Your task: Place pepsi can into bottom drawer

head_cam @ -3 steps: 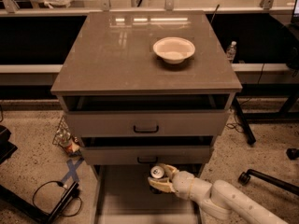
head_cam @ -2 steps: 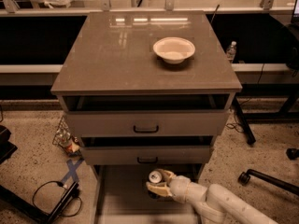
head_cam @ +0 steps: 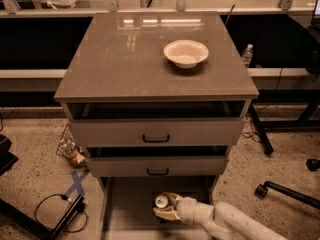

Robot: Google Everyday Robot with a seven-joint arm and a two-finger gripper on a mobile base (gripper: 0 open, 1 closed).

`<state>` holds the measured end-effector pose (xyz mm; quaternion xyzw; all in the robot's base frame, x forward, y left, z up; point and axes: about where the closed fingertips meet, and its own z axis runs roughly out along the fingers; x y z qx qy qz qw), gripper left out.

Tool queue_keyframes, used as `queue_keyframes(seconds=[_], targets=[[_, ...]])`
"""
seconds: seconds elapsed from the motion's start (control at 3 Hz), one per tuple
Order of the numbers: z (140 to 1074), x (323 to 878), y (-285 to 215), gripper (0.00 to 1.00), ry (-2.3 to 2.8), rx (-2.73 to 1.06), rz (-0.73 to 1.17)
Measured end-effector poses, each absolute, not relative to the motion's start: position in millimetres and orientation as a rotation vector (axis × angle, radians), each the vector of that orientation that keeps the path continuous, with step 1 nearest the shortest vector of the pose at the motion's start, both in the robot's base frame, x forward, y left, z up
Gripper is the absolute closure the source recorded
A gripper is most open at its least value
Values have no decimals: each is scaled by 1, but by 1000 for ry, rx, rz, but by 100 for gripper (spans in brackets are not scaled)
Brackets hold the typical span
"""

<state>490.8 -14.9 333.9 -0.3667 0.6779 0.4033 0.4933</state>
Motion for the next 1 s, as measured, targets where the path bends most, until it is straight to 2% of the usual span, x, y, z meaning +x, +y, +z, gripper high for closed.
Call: queue_keyframes(seconds=[1.0], targets=[[250,490,17,100,1588,-1058,1033]])
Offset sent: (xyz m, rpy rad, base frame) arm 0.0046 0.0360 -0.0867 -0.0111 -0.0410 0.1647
